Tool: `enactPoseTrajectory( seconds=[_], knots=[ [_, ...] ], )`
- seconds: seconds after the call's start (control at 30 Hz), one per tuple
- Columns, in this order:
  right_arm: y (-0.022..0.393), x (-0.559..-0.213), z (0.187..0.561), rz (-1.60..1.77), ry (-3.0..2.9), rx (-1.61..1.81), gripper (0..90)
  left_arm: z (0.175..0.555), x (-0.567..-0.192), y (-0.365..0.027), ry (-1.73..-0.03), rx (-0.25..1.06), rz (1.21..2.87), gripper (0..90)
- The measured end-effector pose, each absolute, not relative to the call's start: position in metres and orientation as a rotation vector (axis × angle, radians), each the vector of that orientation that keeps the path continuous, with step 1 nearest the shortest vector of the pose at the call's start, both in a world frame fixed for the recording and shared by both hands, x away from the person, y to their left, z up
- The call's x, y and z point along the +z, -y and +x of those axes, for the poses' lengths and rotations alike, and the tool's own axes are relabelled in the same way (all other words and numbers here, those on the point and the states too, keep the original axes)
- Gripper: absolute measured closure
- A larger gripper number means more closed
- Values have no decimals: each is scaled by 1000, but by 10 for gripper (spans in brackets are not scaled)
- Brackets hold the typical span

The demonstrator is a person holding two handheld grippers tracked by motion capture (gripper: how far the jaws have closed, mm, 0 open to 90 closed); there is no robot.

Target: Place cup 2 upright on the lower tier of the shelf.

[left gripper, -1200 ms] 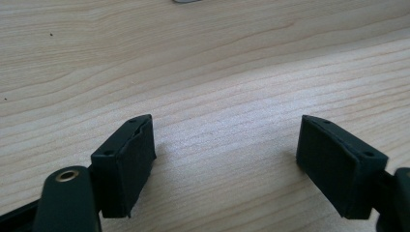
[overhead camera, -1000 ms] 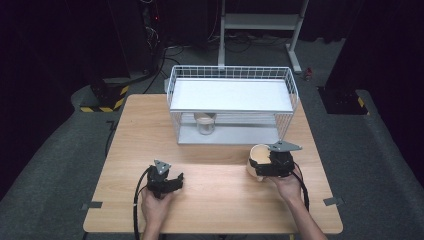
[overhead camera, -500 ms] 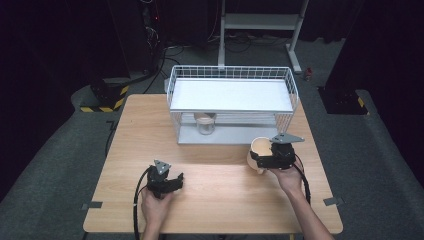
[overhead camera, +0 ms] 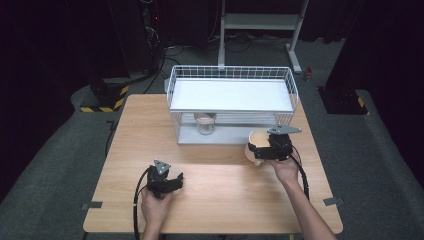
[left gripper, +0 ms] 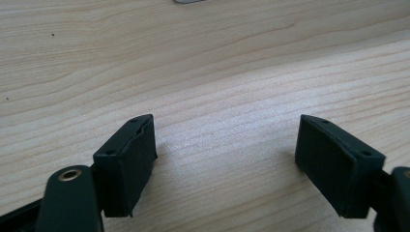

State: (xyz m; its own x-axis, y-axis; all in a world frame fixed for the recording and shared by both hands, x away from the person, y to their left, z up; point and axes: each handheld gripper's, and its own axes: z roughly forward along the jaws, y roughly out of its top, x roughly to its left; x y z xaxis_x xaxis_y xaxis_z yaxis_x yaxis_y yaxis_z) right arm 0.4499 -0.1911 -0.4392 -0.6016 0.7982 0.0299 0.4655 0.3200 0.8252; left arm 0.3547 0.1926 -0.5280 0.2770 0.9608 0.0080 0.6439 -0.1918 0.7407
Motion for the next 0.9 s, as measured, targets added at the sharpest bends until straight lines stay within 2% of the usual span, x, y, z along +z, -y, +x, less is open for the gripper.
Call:
enactPoseTrajectory(
  seconds=[0.43, 0.9],
  knots=[
    [179, -437, 473, 1146, -2198, 1188, 98, 355, -528, -193, -1439, 646, 1924, 229],
    [173, -455, 491, 1231, -2144, 1180, 98, 355, -528, -193, -1439, 647, 1921, 230]
  ],
)
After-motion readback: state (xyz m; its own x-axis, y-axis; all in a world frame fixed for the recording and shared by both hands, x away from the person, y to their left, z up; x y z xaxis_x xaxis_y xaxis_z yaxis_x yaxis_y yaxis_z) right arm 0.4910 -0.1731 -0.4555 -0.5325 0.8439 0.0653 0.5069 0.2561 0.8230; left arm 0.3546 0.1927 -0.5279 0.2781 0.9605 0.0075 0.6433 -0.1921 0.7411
